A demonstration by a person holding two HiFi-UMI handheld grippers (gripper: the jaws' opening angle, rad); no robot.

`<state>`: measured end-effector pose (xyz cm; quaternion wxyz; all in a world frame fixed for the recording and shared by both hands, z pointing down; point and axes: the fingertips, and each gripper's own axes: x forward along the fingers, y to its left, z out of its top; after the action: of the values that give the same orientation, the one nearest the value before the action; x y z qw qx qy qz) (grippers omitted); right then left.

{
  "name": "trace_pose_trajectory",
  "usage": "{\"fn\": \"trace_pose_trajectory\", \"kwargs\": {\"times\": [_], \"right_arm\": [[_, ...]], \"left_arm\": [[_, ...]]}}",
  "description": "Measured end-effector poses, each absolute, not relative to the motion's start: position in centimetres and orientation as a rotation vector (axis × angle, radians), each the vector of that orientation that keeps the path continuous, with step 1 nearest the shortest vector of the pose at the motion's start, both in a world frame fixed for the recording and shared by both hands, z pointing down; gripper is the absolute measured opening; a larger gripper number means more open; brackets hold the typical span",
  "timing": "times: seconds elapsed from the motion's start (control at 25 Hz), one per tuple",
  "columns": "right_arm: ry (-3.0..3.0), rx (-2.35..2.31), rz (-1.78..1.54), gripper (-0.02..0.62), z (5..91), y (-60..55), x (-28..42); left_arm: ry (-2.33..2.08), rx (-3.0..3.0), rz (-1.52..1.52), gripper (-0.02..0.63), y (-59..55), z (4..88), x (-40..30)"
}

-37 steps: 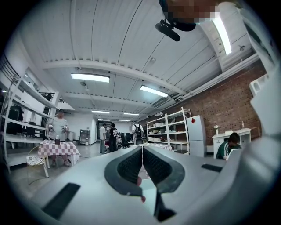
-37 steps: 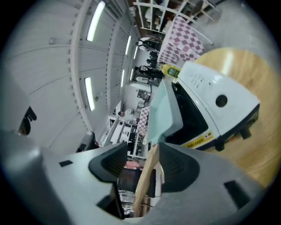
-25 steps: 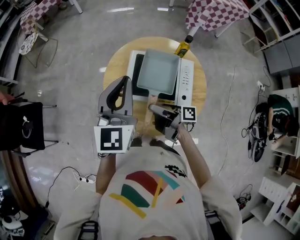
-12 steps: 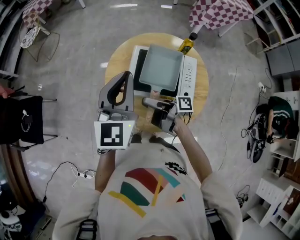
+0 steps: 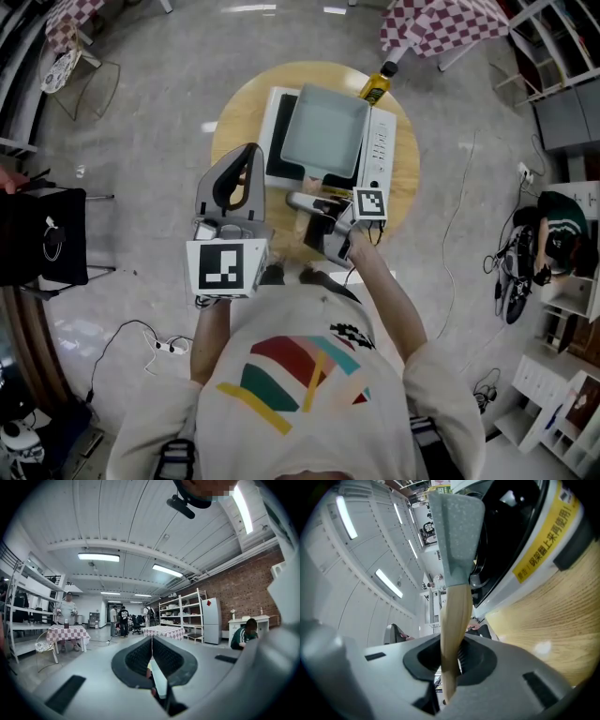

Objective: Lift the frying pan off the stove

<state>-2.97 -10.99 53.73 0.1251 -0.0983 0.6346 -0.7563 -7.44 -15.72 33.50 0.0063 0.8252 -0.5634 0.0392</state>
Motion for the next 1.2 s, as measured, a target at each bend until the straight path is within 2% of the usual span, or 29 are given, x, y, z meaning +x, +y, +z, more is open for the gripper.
{"fn": "trace_pose_trajectory", "kwargs": {"times": [0.92,1.2], "right_arm": [[1.884,-0.32,-2.227,0.032,52.6,-11.1,-2.7],[2.03,-0.336,-2.143,0.038,50.8,-11.7,-2.5]], "left_arm": [[-1.741,2.617,0.121,0.006,-15.6,33.9,-7.0],[-1.76,2.628,0.083,0.006,-15.8,33.8,-7.4]]}}
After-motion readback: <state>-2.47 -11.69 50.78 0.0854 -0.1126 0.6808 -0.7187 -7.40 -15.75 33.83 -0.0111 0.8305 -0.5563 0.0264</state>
